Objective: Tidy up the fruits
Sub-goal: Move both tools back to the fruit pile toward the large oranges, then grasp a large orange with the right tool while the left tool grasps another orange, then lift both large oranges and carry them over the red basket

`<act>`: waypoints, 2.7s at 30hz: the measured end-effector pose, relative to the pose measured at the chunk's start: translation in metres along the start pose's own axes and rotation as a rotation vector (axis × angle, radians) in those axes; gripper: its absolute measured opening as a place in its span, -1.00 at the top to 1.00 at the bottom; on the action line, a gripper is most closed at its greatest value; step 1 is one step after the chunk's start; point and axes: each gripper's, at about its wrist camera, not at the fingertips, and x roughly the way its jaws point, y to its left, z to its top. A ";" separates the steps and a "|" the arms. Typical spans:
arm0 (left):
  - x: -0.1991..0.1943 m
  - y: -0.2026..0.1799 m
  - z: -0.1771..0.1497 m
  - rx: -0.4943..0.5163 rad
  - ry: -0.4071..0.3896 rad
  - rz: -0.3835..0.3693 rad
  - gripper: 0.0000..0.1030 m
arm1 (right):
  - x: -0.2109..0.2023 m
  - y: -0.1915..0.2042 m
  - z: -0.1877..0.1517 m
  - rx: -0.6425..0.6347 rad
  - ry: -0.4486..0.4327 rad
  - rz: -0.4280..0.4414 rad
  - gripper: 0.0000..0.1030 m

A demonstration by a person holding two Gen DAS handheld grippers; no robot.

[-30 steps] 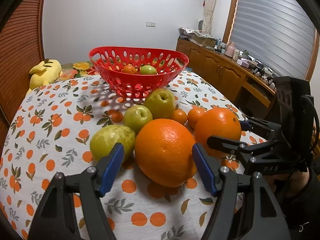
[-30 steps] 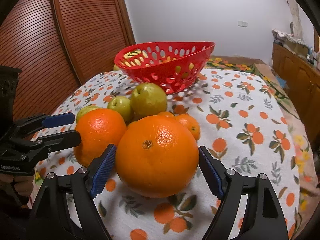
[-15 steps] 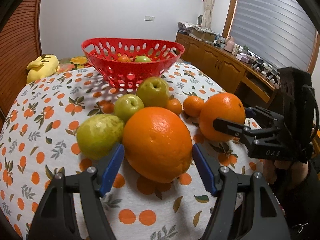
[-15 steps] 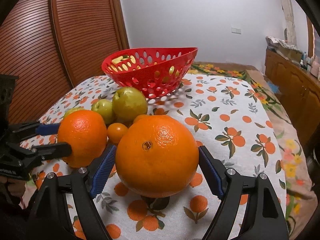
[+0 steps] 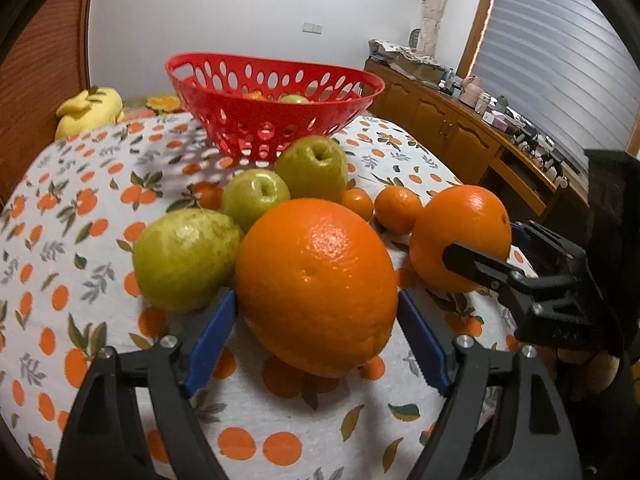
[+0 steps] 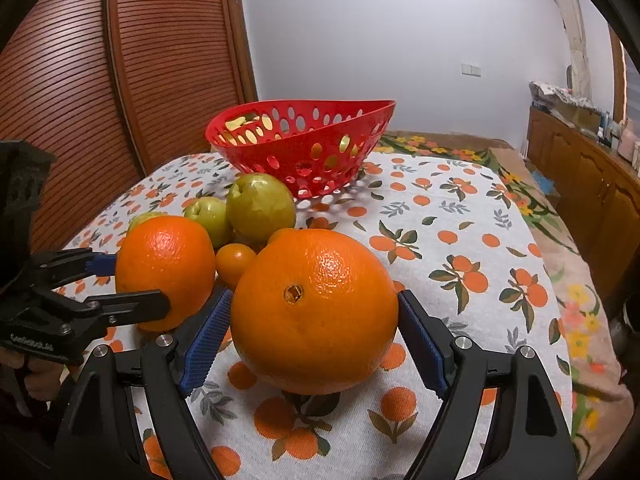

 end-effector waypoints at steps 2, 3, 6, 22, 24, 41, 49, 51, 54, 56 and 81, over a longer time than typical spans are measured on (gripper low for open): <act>0.004 0.000 0.000 -0.008 0.005 -0.001 -0.60 | 0.000 0.000 -0.001 0.000 0.001 -0.001 -0.63; 0.006 0.000 0.001 -0.011 0.007 0.000 -0.61 | -0.001 0.000 -0.001 0.001 0.001 0.000 -0.63; 0.011 0.000 0.003 -0.016 0.015 0.005 -0.61 | -0.001 -0.001 -0.002 0.005 0.002 0.002 -0.63; 0.023 0.004 0.006 -0.027 0.021 -0.020 -0.59 | -0.002 -0.003 -0.001 0.019 0.008 0.012 -0.65; 0.022 0.004 0.004 -0.021 0.017 -0.022 -0.58 | -0.001 -0.003 -0.001 0.019 0.009 0.009 -0.65; -0.003 0.000 -0.003 0.010 -0.009 -0.046 -0.55 | 0.004 -0.012 -0.005 0.060 0.065 0.000 -0.65; -0.004 -0.001 -0.004 0.010 -0.005 -0.047 -0.55 | -0.006 -0.010 -0.010 0.055 0.069 -0.004 -0.65; -0.005 -0.001 -0.004 0.011 -0.008 -0.052 -0.55 | -0.009 -0.008 -0.011 0.051 0.074 -0.003 -0.67; -0.008 -0.003 -0.004 0.014 -0.013 -0.056 -0.55 | -0.011 -0.006 -0.015 0.037 0.083 -0.002 -0.74; -0.009 -0.004 -0.004 0.016 -0.016 -0.058 -0.55 | -0.012 -0.006 -0.018 0.031 0.092 0.010 -0.78; -0.037 -0.018 0.006 0.050 -0.074 -0.065 -0.55 | -0.015 -0.002 -0.017 0.006 0.119 0.036 -0.72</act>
